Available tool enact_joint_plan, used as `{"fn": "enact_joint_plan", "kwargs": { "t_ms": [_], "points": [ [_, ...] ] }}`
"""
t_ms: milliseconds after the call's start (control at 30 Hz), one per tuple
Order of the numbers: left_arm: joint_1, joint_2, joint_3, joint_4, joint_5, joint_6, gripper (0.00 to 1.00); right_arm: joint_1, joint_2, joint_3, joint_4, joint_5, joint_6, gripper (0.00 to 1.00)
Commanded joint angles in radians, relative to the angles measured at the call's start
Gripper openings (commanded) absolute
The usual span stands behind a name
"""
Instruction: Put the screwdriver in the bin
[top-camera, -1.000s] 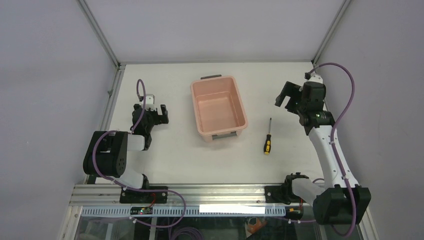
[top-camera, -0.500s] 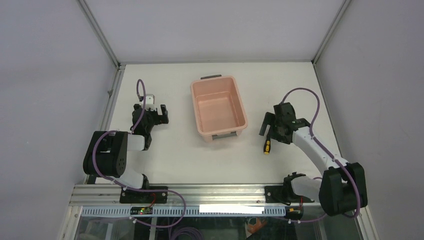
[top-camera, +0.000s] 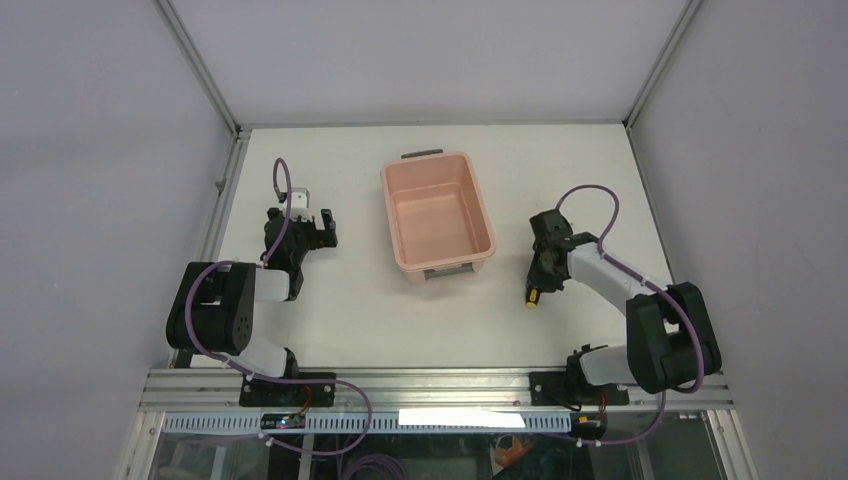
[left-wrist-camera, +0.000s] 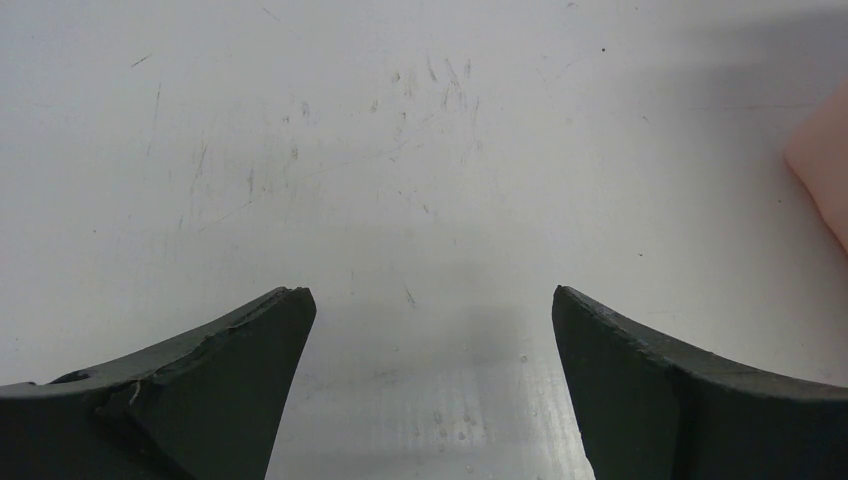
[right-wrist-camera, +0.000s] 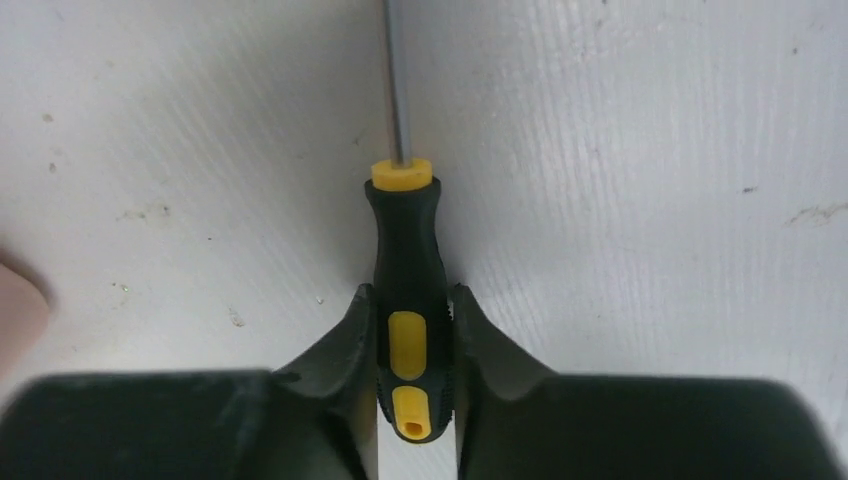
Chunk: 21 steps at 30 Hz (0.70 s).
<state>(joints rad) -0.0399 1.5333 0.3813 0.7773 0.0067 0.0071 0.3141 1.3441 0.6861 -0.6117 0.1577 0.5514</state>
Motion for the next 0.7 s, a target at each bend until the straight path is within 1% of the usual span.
{"fn": "enact_joint_plan", "kwargs": {
  "t_ms": [0,33,133,300,400,467,567,667],
  "points": [
    [-0.006,-0.026,0.002,0.027,0.007,-0.016,0.99,0.008,0.045,0.012,0.041,0.048,0.048,0.03],
    [-0.007,-0.026,0.002,0.027,0.007,-0.016,0.99,0.008,0.039,0.023,0.034,0.057,0.046,0.00],
    [-0.007,-0.025,0.002,0.027,0.008,-0.016,0.99,0.011,-0.021,0.068,0.007,0.088,0.010,0.00],
    [-0.007,-0.026,0.002,0.027,0.007,-0.016,0.99,0.011,-0.152,0.192,-0.108,0.199,-0.074,0.00],
    [-0.007,-0.027,0.002,0.027,0.007,-0.016,0.99,0.015,-0.229,0.278,-0.124,0.172,-0.132,0.00],
    [-0.007,-0.026,0.002,0.027,0.007,-0.016,0.99,0.020,-0.263,0.329,-0.112,0.088,-0.154,0.00],
    [-0.007,-0.026,0.002,0.027,0.007,-0.016,0.99,0.084,-0.243,0.423,-0.116,0.018,-0.149,0.00],
    [-0.006,-0.027,0.002,0.027,0.007,-0.016,0.99,0.223,-0.177,0.523,-0.100,0.033,-0.162,0.00]
  ]
}}
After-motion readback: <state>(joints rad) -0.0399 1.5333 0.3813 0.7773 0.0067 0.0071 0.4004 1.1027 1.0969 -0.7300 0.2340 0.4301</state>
